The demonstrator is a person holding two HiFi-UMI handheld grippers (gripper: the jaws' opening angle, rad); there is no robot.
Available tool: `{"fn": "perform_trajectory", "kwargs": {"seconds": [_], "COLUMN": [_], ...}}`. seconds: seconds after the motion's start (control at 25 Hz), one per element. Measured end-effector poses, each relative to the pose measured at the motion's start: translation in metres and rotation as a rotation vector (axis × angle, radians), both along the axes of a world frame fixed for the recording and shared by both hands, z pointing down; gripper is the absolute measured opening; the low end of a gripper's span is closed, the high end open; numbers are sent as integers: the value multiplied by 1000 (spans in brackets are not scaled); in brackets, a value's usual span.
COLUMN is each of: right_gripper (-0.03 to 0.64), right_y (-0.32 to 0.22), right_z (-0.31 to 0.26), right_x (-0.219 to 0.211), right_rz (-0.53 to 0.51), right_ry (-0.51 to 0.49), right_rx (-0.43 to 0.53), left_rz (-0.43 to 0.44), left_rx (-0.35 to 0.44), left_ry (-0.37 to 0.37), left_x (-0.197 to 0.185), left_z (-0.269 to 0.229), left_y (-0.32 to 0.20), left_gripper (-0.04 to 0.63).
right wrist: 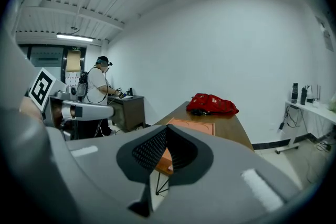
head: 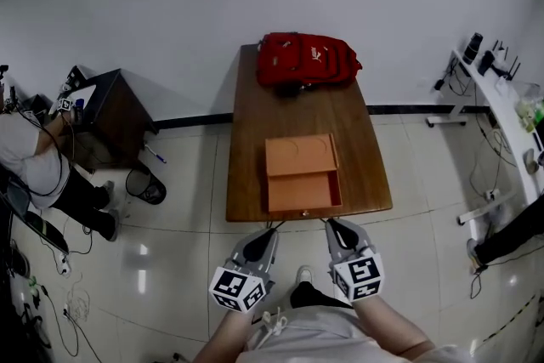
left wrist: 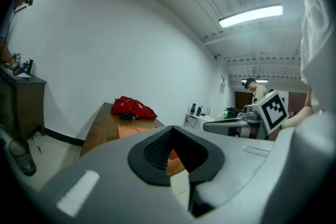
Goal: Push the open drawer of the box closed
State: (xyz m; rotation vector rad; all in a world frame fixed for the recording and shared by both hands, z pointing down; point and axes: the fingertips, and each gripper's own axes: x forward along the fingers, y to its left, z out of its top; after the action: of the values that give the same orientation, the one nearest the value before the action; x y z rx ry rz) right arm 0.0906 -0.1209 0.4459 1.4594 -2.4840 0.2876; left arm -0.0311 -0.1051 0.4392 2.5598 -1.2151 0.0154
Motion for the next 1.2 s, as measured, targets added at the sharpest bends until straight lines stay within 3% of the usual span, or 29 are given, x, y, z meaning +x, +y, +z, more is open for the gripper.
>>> {"fn": "perform_trajectory", "kwargs": {"seconds": [0.28,0.6,0.84,1.2], "right_gripper": [6,6,6,6], "right_y": [-52,-58,-56,-71], "right_z": [29,88,141,192], "right_x": [9,6,3,4], "right_rz": [-49,-68,-59,-24], "right_ry": [-2,10,25,27], "right_rx": [-74,-227,-347,-444], "left_rz": [-16,-29,18,33], "left_rx": [-59,-203,-314,-416], "left_ry": [-20,-35,-18,-50], "left_x": [22,20,33,41], "left_z": [21,75,118,177], "left_y": [-55,-69,-76,-82], "left_gripper": [6,6,6,6]}}
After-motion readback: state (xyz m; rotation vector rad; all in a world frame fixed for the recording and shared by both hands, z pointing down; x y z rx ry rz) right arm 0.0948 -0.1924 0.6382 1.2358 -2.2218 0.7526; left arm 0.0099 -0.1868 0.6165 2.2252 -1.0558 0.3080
